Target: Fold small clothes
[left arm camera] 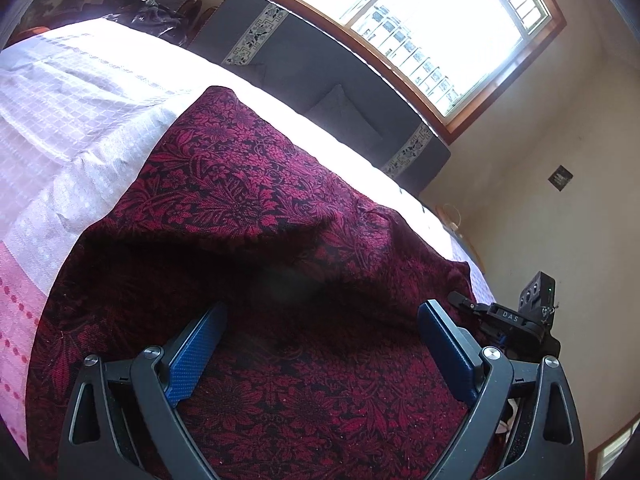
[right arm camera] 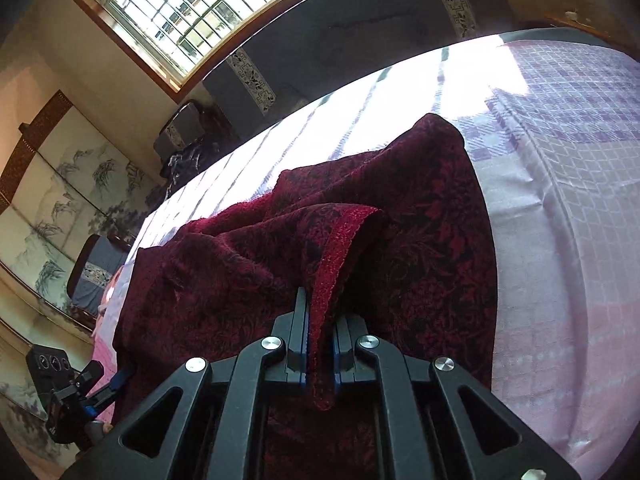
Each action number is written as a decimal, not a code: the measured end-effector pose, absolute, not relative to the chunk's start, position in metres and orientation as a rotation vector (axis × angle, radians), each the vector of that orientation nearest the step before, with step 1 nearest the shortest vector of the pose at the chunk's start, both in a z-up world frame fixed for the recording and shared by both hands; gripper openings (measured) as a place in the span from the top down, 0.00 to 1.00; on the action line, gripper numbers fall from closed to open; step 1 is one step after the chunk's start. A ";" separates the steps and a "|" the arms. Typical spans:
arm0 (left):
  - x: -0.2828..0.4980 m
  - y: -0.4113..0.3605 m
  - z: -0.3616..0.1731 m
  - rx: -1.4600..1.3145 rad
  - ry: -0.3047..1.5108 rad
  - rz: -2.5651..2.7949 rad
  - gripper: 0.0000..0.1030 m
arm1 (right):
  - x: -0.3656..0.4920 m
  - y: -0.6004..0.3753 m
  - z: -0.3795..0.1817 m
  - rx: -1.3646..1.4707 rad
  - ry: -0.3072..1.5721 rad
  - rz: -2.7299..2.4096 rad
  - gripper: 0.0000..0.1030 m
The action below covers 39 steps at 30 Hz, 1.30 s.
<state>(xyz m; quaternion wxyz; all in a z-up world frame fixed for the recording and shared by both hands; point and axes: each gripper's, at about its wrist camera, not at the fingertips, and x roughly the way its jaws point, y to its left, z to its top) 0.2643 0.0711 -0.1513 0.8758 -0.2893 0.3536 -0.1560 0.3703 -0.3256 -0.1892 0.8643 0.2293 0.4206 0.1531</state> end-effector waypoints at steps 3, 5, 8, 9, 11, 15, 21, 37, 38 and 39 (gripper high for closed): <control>0.263 0.069 -0.150 -0.601 0.741 -0.325 0.07 | 0.369 -0.324 -0.189 0.469 0.879 0.311 0.92; 0.263 0.070 -0.150 -0.599 0.743 -0.324 0.07 | 0.370 -0.326 -0.189 0.494 0.881 0.319 0.92; 0.264 0.070 -0.150 -0.594 0.745 -0.325 0.07 | 0.369 -0.336 -0.190 0.585 0.901 0.353 0.88; 0.265 0.070 -0.150 -0.594 0.746 -0.328 0.07 | 0.363 -0.343 -0.188 0.622 0.903 0.320 0.87; 0.265 0.068 -0.149 -0.577 0.764 -0.351 0.07 | 0.333 -0.356 -0.174 0.698 0.820 0.287 0.76; 0.225 0.069 -0.127 -0.532 0.788 -0.481 0.07 | 0.241 -0.363 -0.142 0.711 0.707 0.368 0.67; 0.131 0.087 -0.096 -0.350 0.775 -0.551 0.07 | 0.086 -0.364 -0.142 0.551 0.732 0.373 0.42; 0.004 0.193 -0.152 -0.786 0.968 -0.549 0.07 | -0.005 -0.363 -0.213 0.724 0.813 0.407 0.44; 0.000 0.196 -0.155 -0.804 0.973 -0.550 0.07 | -0.004 -0.362 -0.218 0.747 0.813 0.419 0.45; -0.004 0.198 -0.159 -0.815 0.986 -0.550 0.07 | -0.001 -0.362 -0.223 0.768 0.817 0.426 0.47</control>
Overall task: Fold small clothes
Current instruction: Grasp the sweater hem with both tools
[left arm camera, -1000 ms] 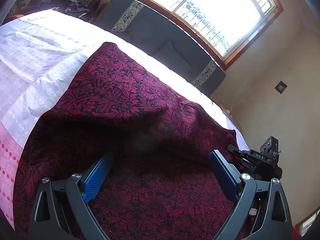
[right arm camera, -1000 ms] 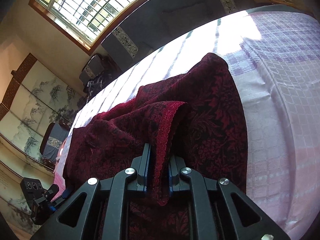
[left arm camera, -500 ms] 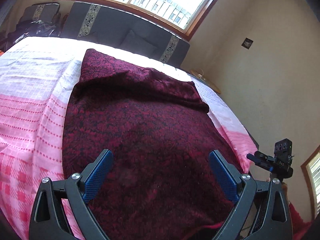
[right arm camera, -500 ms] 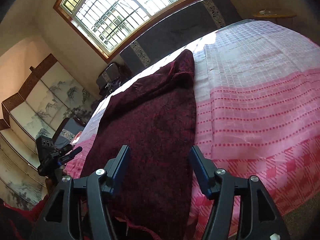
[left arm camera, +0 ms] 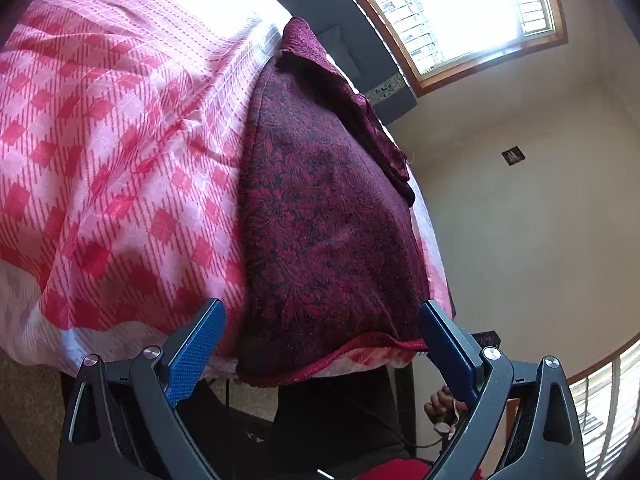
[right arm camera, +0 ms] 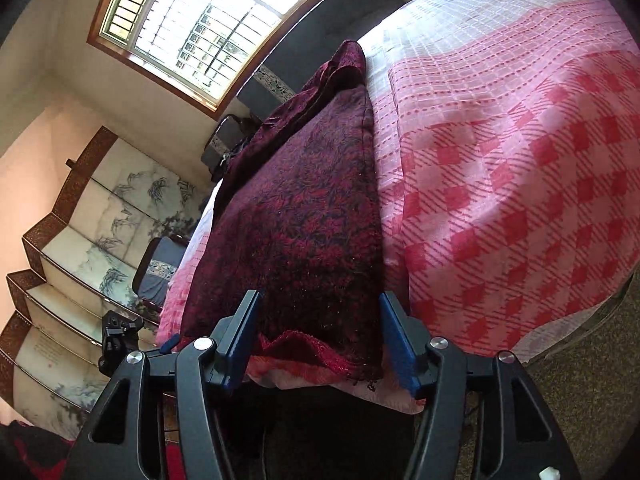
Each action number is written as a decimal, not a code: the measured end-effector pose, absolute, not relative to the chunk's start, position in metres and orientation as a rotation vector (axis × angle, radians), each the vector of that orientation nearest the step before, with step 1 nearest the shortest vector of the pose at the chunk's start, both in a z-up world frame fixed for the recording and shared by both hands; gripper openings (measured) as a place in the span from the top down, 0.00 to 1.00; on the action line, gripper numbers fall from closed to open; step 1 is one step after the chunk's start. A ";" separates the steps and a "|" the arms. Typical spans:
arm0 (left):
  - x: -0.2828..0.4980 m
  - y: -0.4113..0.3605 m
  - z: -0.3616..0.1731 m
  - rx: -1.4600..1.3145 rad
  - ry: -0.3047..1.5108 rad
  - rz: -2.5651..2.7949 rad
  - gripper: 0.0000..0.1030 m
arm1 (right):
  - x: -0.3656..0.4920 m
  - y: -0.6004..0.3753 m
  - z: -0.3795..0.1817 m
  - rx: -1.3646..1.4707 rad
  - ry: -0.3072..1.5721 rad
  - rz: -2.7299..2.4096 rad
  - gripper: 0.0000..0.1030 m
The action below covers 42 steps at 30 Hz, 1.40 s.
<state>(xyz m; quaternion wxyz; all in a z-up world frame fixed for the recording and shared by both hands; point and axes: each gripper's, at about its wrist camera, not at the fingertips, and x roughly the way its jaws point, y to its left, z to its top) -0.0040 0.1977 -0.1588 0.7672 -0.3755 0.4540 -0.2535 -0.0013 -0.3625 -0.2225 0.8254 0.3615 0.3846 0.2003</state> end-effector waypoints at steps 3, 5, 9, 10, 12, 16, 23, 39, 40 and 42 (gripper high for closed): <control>-0.013 0.194 -0.171 -0.831 1.031 -0.550 0.07 | 0.005 -0.360 -0.234 0.811 0.836 0.437 0.63; -0.017 0.190 -0.181 -0.839 1.056 -0.552 0.07 | 0.007 -0.360 -0.237 0.817 0.840 0.427 0.81; -0.020 0.190 -0.195 -0.869 1.015 -0.528 0.07 | 0.003 -0.365 -0.243 0.859 0.826 0.433 0.91; -0.018 0.191 -0.196 -0.893 0.994 -0.541 0.07 | 0.001 -0.366 -0.242 0.864 0.821 0.438 0.91; -0.014 0.189 -0.193 -0.913 0.966 -0.561 0.07 | -0.003 -0.368 -0.240 0.877 0.802 0.450 0.91; -0.009 0.168 -0.184 -0.831 0.980 -0.623 0.22 | -0.007 -0.374 -0.239 0.881 0.787 0.457 0.91; -0.012 0.154 -0.174 -0.668 0.982 -0.610 0.78 | -0.006 -0.378 -0.249 0.914 0.804 0.463 0.74; -0.024 0.164 -0.173 -0.768 0.966 -0.643 0.42 | 0.006 -0.369 -0.244 0.913 0.827 0.500 0.90; -0.026 0.161 -0.166 -0.715 0.944 -0.641 0.51 | 0.003 -0.370 -0.239 0.909 0.813 0.508 0.90; -0.029 0.155 -0.157 -0.640 0.939 -0.647 0.83 | -0.001 -0.375 -0.230 0.917 0.781 0.531 0.90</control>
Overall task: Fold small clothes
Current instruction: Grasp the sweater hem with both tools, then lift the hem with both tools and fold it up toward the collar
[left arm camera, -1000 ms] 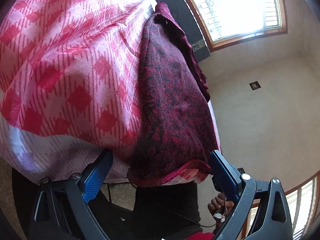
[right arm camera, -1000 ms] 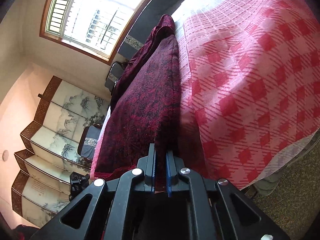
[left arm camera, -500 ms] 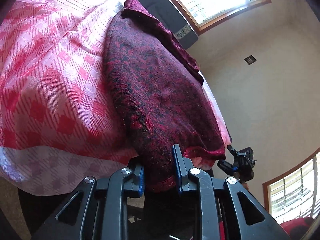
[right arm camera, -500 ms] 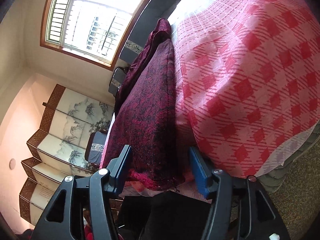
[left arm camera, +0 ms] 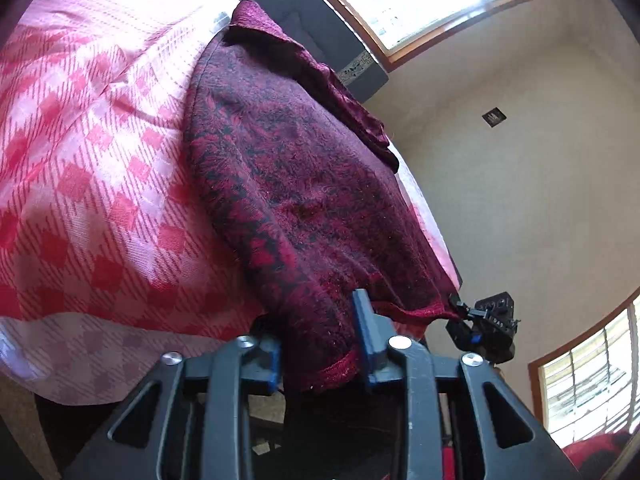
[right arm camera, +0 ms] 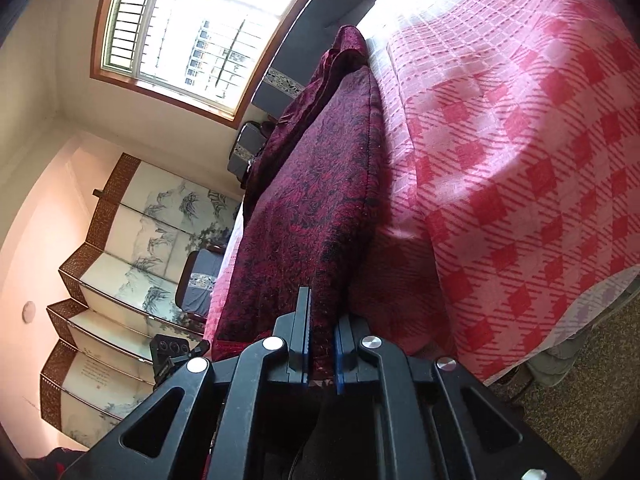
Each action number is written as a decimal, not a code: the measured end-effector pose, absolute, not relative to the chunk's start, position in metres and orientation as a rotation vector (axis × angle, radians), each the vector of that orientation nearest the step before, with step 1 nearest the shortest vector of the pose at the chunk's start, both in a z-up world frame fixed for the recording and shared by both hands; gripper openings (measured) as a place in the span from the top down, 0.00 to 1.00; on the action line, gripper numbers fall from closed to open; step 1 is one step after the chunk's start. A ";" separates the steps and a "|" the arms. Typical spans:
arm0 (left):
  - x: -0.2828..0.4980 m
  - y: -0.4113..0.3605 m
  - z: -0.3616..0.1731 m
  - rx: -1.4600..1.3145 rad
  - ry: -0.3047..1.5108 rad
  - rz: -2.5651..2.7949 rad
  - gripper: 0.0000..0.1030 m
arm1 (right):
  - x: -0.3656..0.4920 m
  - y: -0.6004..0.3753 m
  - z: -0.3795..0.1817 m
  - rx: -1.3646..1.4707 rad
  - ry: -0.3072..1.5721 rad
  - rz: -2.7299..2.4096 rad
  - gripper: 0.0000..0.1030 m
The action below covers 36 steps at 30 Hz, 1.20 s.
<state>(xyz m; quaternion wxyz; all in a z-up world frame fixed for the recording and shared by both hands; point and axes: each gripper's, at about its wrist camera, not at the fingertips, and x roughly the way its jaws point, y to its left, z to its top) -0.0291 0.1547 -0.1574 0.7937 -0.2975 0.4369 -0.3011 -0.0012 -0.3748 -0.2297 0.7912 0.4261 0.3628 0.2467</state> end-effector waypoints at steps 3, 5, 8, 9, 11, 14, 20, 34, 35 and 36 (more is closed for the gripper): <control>-0.032 0.156 -0.153 -0.625 0.925 -0.657 0.83 | 0.001 -0.377 -0.224 0.872 0.784 0.536 0.90; -0.032 0.158 -0.152 -0.619 0.928 -0.658 0.83 | 0.005 -0.375 -0.225 0.868 0.801 0.547 0.90; -0.032 0.166 -0.159 -0.664 0.956 -0.639 0.76 | 0.011 -0.372 -0.230 0.887 0.816 0.562 0.87; -0.031 0.167 -0.162 -0.690 0.981 -0.633 0.70 | 0.012 -0.372 -0.231 0.895 0.814 0.557 0.85; -0.031 0.170 -0.166 -0.719 1.003 -0.615 0.67 | 0.013 -0.373 -0.234 0.908 0.813 0.550 0.75; -0.029 0.171 -0.170 -0.727 1.020 -0.616 0.55 | 0.017 -0.370 -0.238 0.910 0.830 0.547 0.64; -0.022 0.161 -0.169 -0.723 1.024 -0.607 0.39 | 0.021 -0.361 -0.244 0.904 0.853 0.547 0.72; -0.030 0.160 -0.101 -0.534 0.852 -0.554 0.90 | 0.010 -0.363 -0.194 0.909 0.723 0.589 0.91; -0.031 0.161 -0.098 -0.515 0.835 -0.550 0.90 | 0.009 -0.362 -0.193 0.908 0.719 0.589 0.91; -0.032 0.163 -0.098 -0.505 0.829 -0.551 0.90 | 0.007 -0.362 -0.193 0.912 0.718 0.590 0.91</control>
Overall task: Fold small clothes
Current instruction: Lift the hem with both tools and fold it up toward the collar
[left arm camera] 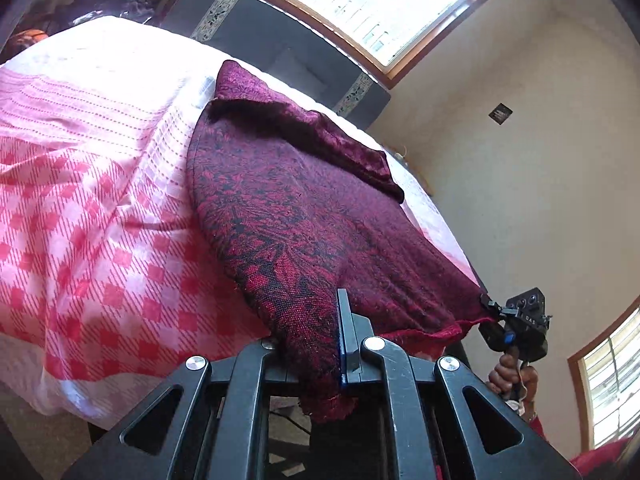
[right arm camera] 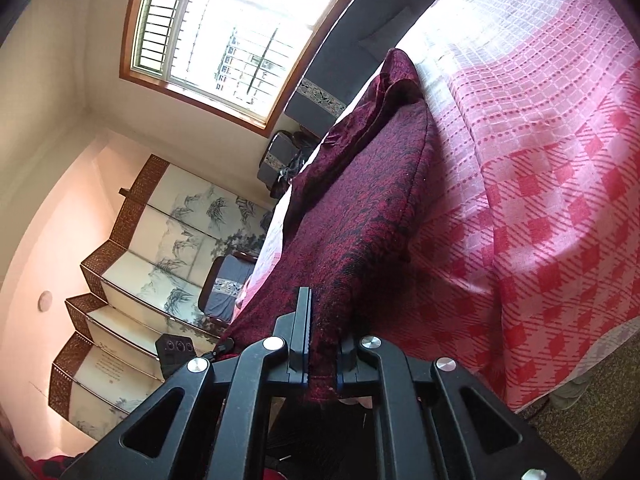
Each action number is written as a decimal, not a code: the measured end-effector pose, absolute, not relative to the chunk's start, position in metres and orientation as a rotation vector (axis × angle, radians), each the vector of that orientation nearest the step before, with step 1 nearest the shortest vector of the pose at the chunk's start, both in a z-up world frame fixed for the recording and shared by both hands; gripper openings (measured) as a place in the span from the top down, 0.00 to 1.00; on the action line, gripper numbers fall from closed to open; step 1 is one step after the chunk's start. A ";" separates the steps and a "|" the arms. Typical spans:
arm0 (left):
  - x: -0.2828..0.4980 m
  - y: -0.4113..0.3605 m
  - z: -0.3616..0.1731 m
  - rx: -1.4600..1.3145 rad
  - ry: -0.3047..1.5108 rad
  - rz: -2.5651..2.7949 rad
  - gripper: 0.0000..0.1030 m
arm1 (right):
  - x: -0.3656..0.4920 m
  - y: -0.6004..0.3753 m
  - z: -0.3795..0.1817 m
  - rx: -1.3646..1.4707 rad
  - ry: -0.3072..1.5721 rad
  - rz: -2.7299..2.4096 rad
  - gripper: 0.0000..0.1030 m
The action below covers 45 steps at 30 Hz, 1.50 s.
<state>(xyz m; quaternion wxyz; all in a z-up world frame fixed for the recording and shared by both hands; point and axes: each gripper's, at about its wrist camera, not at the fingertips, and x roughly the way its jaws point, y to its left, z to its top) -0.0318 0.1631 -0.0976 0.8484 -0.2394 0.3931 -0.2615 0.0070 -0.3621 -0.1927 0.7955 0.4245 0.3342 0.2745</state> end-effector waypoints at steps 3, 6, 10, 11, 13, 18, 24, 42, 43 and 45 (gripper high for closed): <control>-0.036 0.169 -0.109 -0.506 0.841 -0.545 0.90 | 0.000 -0.364 -0.198 0.938 0.720 0.592 0.91; -0.036 0.165 -0.118 -0.505 0.859 -0.543 0.90 | -0.007 -0.368 -0.203 0.957 0.717 0.582 0.91; -0.038 0.164 -0.120 -0.489 0.853 -0.544 0.90 | -0.013 -0.372 -0.206 0.972 0.714 0.576 0.91; -0.038 0.164 -0.120 -0.485 0.854 -0.545 0.90 | -0.014 -0.372 -0.207 0.974 0.714 0.577 0.91; -0.033 0.163 -0.119 -0.490 0.856 -0.552 0.90 | -0.015 -0.372 -0.209 0.986 0.712 0.581 0.91; -0.026 0.164 -0.105 -0.504 0.827 -0.590 0.90 | -0.012 -0.374 -0.196 1.008 0.688 0.604 0.91; 0.010 0.161 -0.065 -0.520 0.761 -0.624 0.90 | 0.021 -0.379 -0.156 0.989 0.643 0.641 0.91; 0.165 0.155 -0.031 -0.555 0.665 -0.492 0.90 | 0.186 -0.393 -0.102 0.934 0.639 0.581 0.91; 0.170 0.155 -0.032 -0.555 0.669 -0.485 0.90 | 0.191 -0.393 -0.104 0.938 0.642 0.576 0.91; 0.179 0.156 -0.036 -0.560 0.674 -0.474 0.90 | 0.201 -0.394 -0.106 0.939 0.647 0.567 0.91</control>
